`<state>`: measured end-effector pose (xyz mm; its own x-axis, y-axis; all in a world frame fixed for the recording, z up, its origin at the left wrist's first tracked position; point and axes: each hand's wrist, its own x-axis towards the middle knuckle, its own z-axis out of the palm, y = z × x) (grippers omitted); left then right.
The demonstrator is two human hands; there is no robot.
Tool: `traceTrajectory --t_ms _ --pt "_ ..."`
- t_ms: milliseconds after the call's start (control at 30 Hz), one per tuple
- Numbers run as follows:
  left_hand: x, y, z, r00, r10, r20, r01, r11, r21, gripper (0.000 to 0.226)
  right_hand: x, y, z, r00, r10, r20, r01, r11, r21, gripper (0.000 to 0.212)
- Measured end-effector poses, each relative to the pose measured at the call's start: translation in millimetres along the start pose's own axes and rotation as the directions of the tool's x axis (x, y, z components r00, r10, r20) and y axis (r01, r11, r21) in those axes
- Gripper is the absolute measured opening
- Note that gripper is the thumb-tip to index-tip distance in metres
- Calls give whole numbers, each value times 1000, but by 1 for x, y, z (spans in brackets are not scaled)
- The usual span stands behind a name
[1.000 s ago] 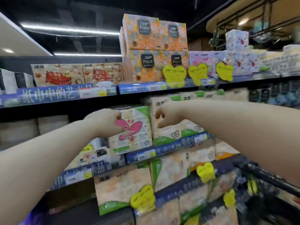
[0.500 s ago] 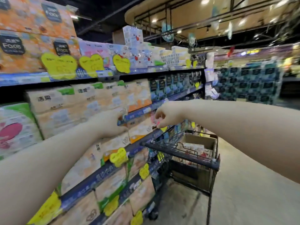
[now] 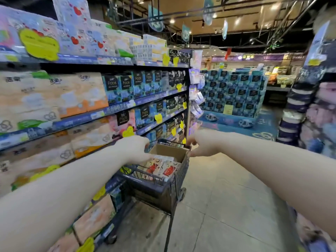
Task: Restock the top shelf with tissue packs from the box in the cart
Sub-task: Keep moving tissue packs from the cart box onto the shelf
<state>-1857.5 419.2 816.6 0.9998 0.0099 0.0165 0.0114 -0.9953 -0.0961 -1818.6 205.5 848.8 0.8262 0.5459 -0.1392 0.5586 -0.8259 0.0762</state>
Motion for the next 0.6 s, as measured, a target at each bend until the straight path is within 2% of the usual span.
traceTrajectory --t_ms 267,400,533,600 --pt "97 64 60 995 -4 101 6 1000 -23 41 46 84 52 998 38 53 -42 997 62 53" --pt "163 75 91 995 -5 97 10 999 -54 36 89 125 67 996 62 61 -64 998 27 51" --pt "237 74 128 989 -20 148 44 985 -164 25 147 167 83 992 81 101 -78 996 -35 49" --pt "266 72 141 985 -26 173 60 978 -198 33 175 185 88 987 90 136 -83 995 -61 50"
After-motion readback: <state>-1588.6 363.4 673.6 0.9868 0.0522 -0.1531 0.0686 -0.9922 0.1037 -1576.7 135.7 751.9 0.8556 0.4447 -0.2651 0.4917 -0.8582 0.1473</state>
